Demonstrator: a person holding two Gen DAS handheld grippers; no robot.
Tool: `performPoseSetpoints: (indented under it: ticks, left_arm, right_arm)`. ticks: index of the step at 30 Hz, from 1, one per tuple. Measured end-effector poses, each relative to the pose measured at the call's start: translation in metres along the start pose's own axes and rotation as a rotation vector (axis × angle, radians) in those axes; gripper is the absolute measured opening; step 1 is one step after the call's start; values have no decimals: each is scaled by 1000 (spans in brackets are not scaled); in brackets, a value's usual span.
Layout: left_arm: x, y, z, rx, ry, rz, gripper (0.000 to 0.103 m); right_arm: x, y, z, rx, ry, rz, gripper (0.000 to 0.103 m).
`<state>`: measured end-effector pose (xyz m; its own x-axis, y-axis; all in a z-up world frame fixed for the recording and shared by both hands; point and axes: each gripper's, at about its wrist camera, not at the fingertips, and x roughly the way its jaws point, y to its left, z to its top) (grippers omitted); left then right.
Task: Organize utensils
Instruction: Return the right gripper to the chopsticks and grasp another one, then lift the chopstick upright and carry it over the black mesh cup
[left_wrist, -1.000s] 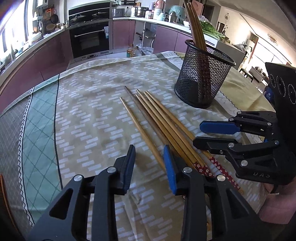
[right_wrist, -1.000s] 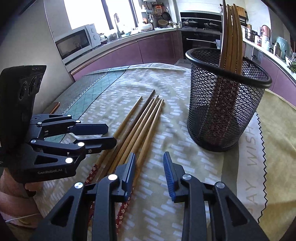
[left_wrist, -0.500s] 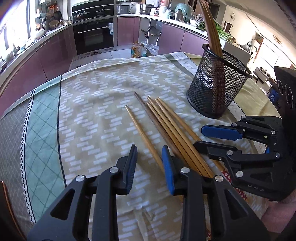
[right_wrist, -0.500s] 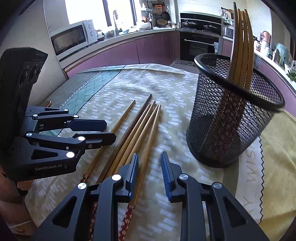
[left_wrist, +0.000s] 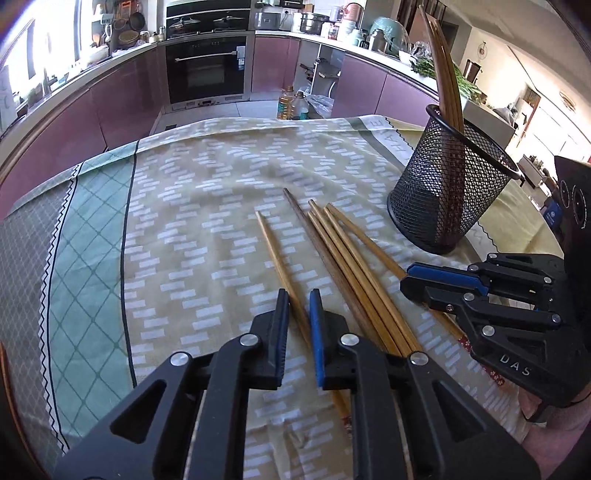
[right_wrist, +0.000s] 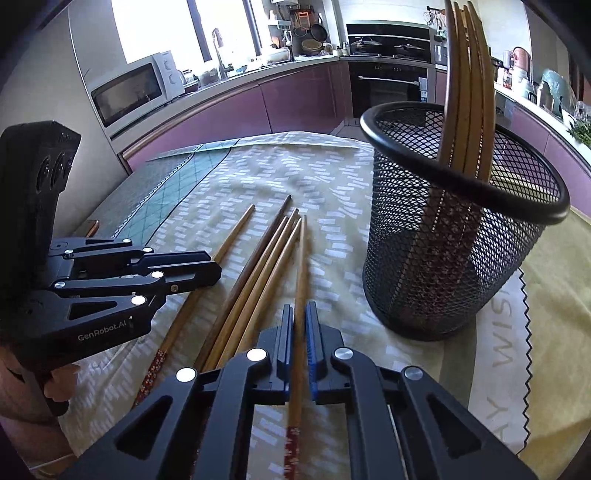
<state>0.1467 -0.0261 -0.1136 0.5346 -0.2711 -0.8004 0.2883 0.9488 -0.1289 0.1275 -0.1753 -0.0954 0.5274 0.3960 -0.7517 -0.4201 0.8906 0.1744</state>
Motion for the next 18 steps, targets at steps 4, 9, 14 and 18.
performPoseSetpoints:
  ticks: [4,9,14,18]
  left_arm:
    - [-5,2,-3,-13,-4,-4,7]
    - [-16,2,-10,-10,-15,-13,7]
    - [-35,5,-12,-11,-45,-29,7]
    - [-52,6,-9,-14,-73,-51,7]
  right_arm:
    - [-8,-2,-1,5,-16,14,6]
    - [-22,-1,-2,-3,-39,36,6]
    - [-39,0,-2,-14,-76,60,6]
    - [-53,4,-1,-22,-107,74,6]
